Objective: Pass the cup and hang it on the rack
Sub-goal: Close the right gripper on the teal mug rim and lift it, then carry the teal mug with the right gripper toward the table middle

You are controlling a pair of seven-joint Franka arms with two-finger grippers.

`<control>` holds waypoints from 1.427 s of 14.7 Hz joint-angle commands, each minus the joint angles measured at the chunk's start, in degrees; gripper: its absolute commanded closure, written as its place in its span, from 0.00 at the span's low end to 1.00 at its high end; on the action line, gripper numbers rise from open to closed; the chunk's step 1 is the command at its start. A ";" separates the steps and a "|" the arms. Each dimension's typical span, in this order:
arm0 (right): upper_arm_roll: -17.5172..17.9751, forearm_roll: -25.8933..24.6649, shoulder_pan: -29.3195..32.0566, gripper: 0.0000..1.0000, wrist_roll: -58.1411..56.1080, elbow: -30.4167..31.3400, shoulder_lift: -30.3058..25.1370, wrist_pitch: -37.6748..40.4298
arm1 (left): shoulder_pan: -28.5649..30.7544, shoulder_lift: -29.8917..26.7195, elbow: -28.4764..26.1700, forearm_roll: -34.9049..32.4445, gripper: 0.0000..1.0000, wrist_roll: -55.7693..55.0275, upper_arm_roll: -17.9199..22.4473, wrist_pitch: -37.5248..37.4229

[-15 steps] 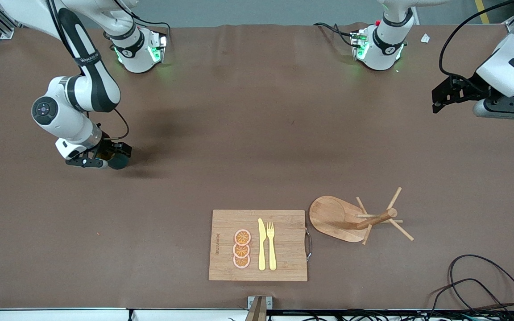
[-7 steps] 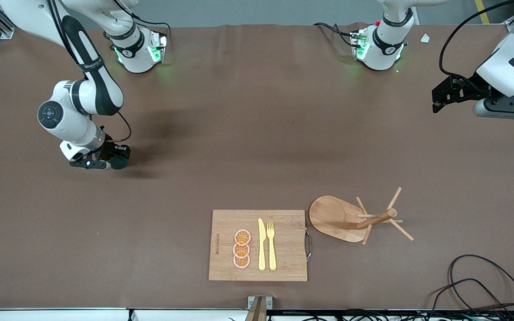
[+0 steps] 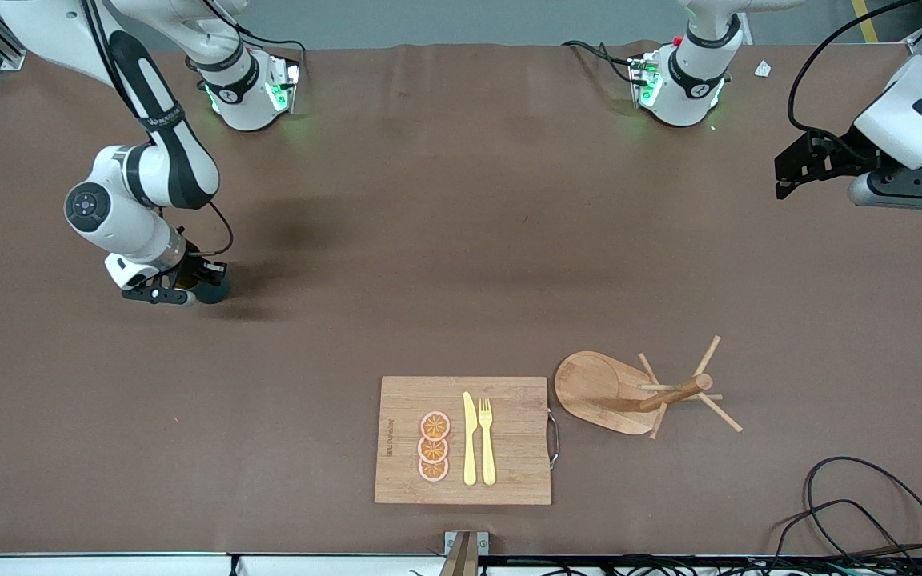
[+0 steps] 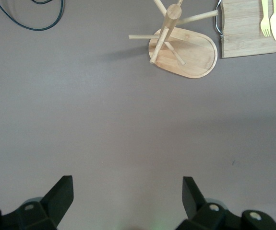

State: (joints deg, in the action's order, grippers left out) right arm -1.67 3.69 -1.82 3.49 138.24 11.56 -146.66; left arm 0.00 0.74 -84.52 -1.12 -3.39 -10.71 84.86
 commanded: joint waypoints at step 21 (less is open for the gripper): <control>0.62 -1.13 -35.51 1.00 46.61 -32.22 7.23 21.86 | 0.26 -0.30 0.41 0.41 0.00 -0.39 -0.54 -0.48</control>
State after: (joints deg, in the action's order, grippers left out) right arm -0.33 3.42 -32.92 47.71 113.47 12.70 -125.51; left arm 0.02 0.74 -84.44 -1.12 -3.41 -11.10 84.86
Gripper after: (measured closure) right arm 0.956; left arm 0.000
